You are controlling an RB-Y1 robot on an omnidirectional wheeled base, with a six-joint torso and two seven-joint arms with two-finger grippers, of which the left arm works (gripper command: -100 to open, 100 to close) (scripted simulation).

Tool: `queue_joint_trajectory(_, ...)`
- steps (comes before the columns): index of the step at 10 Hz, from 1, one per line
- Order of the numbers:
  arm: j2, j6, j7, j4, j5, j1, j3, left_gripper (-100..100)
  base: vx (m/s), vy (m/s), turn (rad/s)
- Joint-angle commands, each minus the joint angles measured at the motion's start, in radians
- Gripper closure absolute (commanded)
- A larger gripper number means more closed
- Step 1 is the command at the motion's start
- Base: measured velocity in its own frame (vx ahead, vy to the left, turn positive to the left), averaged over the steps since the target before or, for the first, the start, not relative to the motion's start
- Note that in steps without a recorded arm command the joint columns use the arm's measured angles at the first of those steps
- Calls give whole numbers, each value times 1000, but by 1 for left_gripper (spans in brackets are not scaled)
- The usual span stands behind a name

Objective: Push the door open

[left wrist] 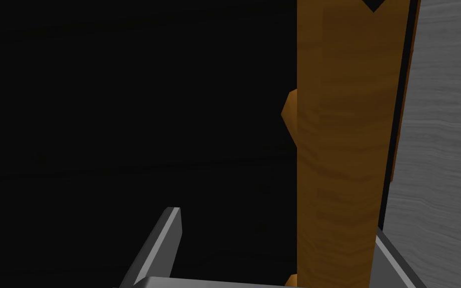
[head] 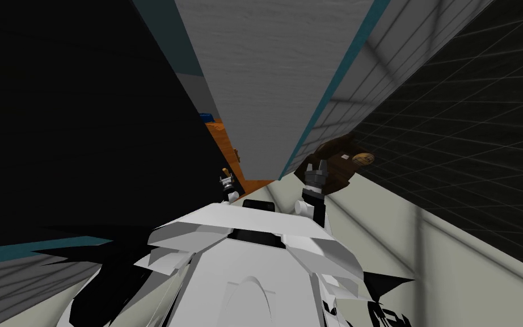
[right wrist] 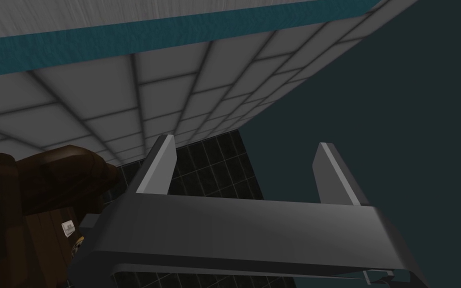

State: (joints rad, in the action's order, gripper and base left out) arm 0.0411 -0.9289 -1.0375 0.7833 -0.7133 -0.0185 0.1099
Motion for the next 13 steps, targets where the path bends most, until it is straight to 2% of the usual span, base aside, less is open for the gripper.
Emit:
queue_joint_trajectory(1,23,-5,7,6,-11,14,28,100,3,19,-13)
queue_joint_trajectory(7,30,-15,14,-6,-20,9,57,100,14,8,-13)
queue_joint_trajectory(13,30,-15,14,-6,-20,9,57,100,4,6,3)
